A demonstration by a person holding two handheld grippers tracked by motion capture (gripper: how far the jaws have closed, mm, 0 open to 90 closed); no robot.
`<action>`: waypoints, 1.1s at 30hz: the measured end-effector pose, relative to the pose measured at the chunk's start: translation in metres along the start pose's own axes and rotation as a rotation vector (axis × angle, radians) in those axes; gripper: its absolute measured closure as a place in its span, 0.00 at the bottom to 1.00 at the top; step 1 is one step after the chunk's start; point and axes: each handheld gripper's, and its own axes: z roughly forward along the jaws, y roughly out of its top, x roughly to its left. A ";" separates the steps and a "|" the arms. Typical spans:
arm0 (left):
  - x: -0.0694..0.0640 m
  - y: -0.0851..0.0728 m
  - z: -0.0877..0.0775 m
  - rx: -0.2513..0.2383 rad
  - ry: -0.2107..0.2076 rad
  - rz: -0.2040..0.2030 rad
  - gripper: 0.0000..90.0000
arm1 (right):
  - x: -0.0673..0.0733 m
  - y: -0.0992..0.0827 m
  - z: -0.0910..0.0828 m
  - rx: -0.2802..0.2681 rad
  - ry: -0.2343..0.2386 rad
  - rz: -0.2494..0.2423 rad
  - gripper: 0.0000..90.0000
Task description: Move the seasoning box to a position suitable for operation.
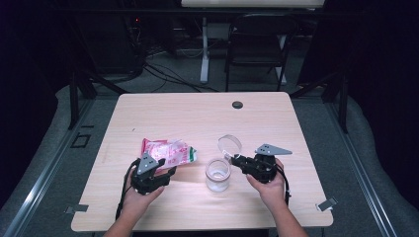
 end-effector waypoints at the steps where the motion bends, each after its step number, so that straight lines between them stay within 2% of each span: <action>1: 0.000 0.000 0.000 -0.002 0.003 0.003 0.52 | 0.000 0.000 0.000 0.000 -0.002 0.001 0.82; 4: -0.003 0.000 0.003 -0.002 0.017 0.028 0.51 | -0.001 0.000 -0.001 -0.008 0.006 0.014 0.76; 7: -0.005 0.001 0.007 0.005 0.015 0.052 0.49 | -0.001 -0.001 -0.004 -0.001 0.005 0.014 0.71; 10: -0.008 0.002 0.014 0.023 0.014 0.078 0.48 | 0.000 -0.004 -0.008 -0.018 -0.013 0.007 0.65; 17: -0.018 0.007 0.032 0.068 0.020 0.151 0.47 | 0.002 -0.011 -0.023 -0.038 -0.050 -0.002 0.62; 21: -0.025 0.011 0.045 0.097 0.039 0.207 0.47 | 0.002 -0.015 -0.029 -0.046 -0.069 -0.001 0.62; 23: -0.026 0.011 0.052 0.097 0.042 0.221 0.47 | 0.002 -0.017 -0.035 -0.042 -0.083 -0.008 0.62; 26: -0.023 0.012 0.062 0.092 0.048 0.225 0.47 | 0.000 -0.021 -0.042 -0.055 -0.099 0.000 0.61; 27: -0.021 0.013 0.065 0.094 0.053 0.213 0.47 | 0.000 -0.022 -0.043 -0.061 -0.101 0.006 0.61; 31: -0.014 0.016 0.076 0.113 0.064 0.192 0.49 | 0.000 -0.027 -0.050 -0.051 -0.121 0.003 0.61; 33: -0.012 0.016 0.081 0.134 0.085 0.190 0.51 | -0.001 -0.029 -0.054 -0.056 -0.131 0.009 0.61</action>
